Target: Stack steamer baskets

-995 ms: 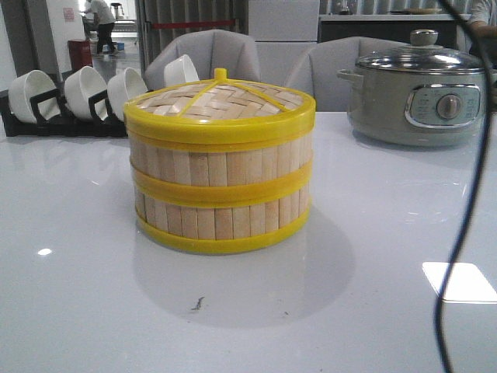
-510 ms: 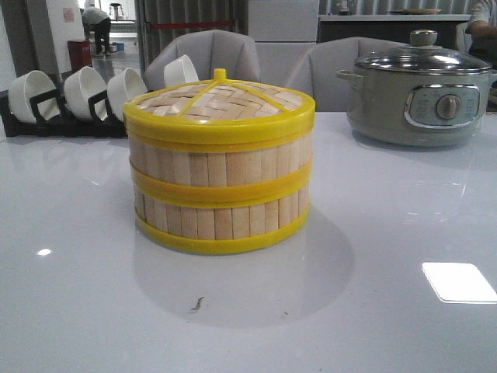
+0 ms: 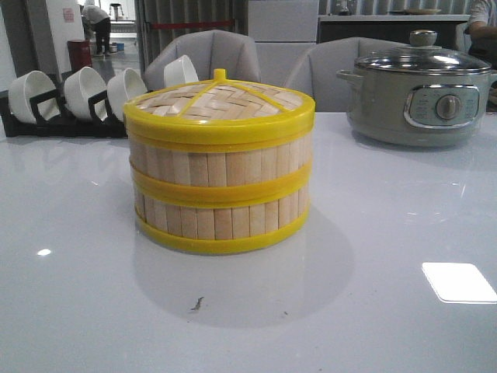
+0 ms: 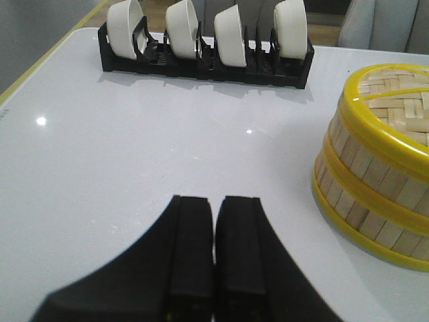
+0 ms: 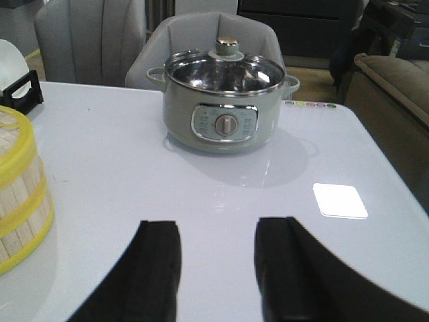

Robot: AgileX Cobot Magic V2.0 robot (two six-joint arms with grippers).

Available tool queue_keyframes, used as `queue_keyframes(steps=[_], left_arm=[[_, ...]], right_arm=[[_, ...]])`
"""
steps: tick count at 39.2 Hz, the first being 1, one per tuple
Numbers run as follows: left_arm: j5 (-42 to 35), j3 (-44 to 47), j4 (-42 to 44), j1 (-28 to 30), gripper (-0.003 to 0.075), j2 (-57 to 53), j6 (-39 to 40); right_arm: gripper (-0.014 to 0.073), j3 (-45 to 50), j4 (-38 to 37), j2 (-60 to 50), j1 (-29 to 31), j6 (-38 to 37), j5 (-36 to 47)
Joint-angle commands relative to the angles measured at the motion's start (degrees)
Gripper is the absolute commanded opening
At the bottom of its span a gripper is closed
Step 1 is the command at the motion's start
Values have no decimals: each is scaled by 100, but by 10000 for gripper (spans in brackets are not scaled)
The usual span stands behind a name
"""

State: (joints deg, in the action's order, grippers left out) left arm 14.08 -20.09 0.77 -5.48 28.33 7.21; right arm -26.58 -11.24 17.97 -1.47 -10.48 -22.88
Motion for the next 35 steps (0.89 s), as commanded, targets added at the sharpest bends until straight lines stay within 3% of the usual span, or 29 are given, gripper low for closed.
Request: queue_keyframes(steps=[1, 15, 17, 22, 24, 35], left_arm=[[-515, -170, -37, 12, 85, 13, 33], [-515, -170, -37, 12, 85, 13, 33], [-515, -170, -37, 12, 85, 13, 33], [-515, -170, -37, 12, 85, 13, 33], [-515, -170, -37, 12, 85, 13, 33], [-515, -170, -37, 12, 85, 13, 33]], right_arm=[[381, 185, 176, -317, 160, 41, 520], [360, 865, 312, -877, 539, 41, 886], [298, 865, 312, -877, 545, 41, 907], [39, 865, 312, -877, 545, 41, 857], [74, 865, 307, -877, 545, 47, 857], [51, 865, 307, -877, 545, 47, 857]])
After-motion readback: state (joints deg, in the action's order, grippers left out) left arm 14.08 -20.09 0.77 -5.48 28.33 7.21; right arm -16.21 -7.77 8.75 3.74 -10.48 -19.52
